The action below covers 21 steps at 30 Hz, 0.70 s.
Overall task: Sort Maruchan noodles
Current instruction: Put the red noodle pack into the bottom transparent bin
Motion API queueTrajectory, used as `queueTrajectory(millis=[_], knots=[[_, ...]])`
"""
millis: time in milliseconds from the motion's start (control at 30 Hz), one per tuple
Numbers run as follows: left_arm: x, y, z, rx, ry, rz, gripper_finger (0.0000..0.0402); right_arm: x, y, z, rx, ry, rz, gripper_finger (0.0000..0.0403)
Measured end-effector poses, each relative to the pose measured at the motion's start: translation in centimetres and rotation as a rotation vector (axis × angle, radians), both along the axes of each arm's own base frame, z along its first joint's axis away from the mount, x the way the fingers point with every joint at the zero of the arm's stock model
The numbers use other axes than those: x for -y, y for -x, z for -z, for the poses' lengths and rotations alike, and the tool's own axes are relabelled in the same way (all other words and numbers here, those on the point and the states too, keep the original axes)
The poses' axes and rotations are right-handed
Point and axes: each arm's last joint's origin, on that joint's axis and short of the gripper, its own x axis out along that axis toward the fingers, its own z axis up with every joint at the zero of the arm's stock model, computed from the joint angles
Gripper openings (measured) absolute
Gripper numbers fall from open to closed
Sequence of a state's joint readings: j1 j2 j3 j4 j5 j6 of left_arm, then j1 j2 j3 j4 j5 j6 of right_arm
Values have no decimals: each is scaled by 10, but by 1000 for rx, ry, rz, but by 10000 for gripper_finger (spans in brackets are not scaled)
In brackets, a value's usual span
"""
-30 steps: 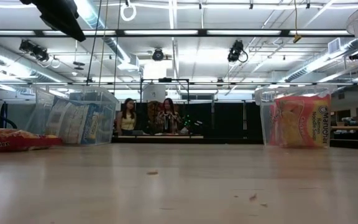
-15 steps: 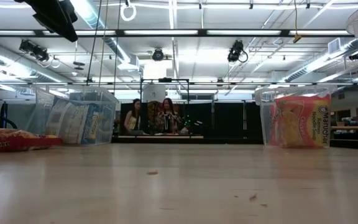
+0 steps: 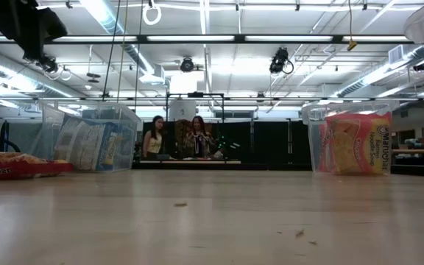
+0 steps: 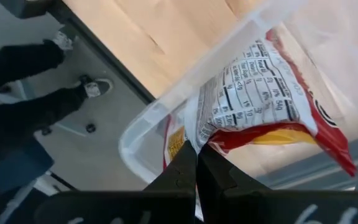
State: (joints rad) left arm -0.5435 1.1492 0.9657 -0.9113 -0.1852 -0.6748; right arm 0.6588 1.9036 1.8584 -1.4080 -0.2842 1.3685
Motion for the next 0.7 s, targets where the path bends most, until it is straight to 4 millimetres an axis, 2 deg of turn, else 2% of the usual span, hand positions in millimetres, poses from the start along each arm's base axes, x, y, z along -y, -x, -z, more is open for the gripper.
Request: queueTrajectory(millis=[267,533,700], knots=[[4,2,0,-1,16,-10,192,-2,-8,16,-30,36,-44,4],[10,5,0,4,32,-17,192,1,-10,20,25,134,-71,3],[14,8,-1,15,33,-29,192,-7,-5,21,61,163,-143,3]])
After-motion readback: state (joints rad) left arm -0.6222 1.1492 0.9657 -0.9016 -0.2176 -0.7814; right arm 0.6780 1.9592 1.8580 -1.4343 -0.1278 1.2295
